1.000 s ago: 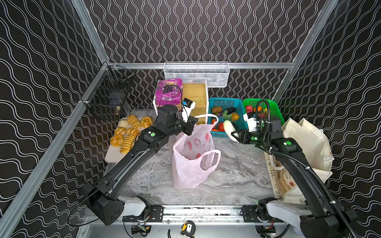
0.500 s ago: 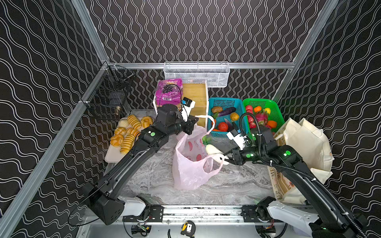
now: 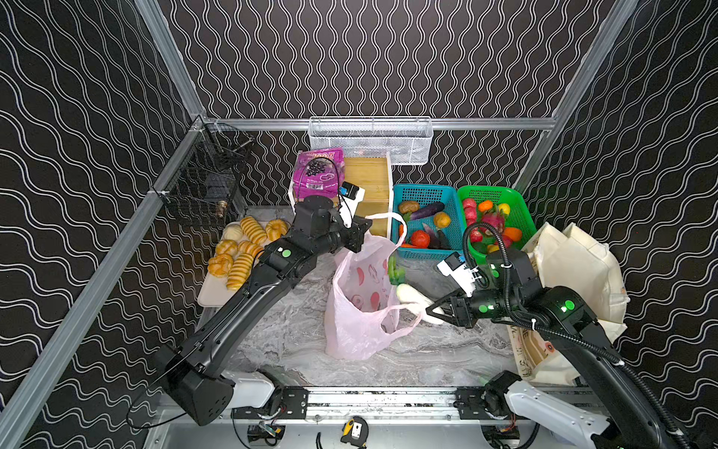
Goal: Place the mixed food into the grocery bags and tie them
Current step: 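Carry the white radish with the right gripper and drop it into the pink bag, then reach the right gripper into the teal basket and grasp the red tomato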
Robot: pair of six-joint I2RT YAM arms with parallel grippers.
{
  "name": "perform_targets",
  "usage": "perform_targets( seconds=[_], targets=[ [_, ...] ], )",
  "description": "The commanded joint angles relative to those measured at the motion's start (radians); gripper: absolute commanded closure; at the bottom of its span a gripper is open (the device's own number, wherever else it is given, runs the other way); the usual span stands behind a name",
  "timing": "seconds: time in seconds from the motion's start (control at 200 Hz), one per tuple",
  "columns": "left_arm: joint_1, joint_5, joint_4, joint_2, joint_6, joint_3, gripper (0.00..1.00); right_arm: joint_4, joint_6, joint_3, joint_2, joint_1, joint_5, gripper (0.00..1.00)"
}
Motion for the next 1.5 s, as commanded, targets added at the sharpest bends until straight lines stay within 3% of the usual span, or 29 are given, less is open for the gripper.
perform_targets(
  seconds=[0.0, 0.135, 0.24, 0.375, 0.551, 0.666, 0.796, 0.891, 0.941, 1.031, 1.126, 1.231, 1.361, 1.431, 1.496],
  targets=[
    [0.003, 0.020, 0.012, 0.002, -0.019, 0.010, 1.00, 0.034, 0.005, 0.007, 0.001, 0.003, -0.097, 0.73],
    [0.003, 0.026, -0.002, 0.016, -0.041, 0.017, 1.00, 0.045, -0.058, 0.052, 0.016, 0.002, -0.208, 0.73],
    [0.003, 0.012, -0.008, 0.011, -0.041, 0.016, 1.00, 0.049, -0.081, 0.052, 0.005, 0.002, -0.223, 0.73],
    [0.003, 0.037, 0.028, -0.002, -0.046, 0.001, 1.00, 0.134, -0.039, 0.020, 0.024, 0.002, -0.170, 0.72],
    [0.004, 0.106, 0.038, -0.002, -0.030, -0.001, 1.00, 0.302, 0.098, 0.060, 0.184, 0.003, -0.056, 0.72],
    [0.004, 0.113, 0.037, -0.004, -0.037, -0.007, 1.00, 0.298, 0.099, 0.148, 0.312, 0.036, -0.002, 0.70],
    [0.004, 0.082, 0.036, -0.003, -0.053, -0.003, 1.00, 0.359, 0.099, 0.165, 0.385, 0.094, 0.107, 0.60],
    [0.004, 0.003, 0.005, 0.003, -0.083, 0.011, 1.00, 0.447, 0.133, 0.142, 0.403, 0.133, 0.171, 0.47],
    [0.005, -0.038, -0.015, 0.005, -0.101, 0.021, 1.00, 0.508, 0.170, 0.110, 0.396, 0.150, 0.205, 0.46],
    [0.015, -0.043, -0.014, 0.007, -0.117, 0.020, 1.00, 0.621, 0.197, 0.046, 0.365, 0.172, 0.184, 0.36],
    [0.024, -0.046, -0.001, -0.004, -0.130, 0.007, 1.00, 0.662, 0.175, 0.009, 0.296, 0.174, 0.177, 0.32],
    [0.040, -0.062, 0.019, -0.023, -0.139, -0.022, 1.00, 0.710, 0.118, -0.047, 0.150, 0.174, 0.298, 0.27],
    [0.064, -0.063, 0.044, -0.041, -0.155, -0.055, 1.00, 0.814, 0.089, -0.169, -0.043, 0.169, 0.619, 0.19],
    [0.075, -0.050, 0.053, -0.044, -0.156, -0.066, 1.00, 0.801, 0.089, -0.180, -0.069, 0.150, 0.805, 0.16],
    [0.081, -0.043, 0.048, -0.045, -0.154, -0.070, 1.00, 0.720, 0.106, -0.152, -0.017, 0.080, 0.861, 0.16]
  ],
)
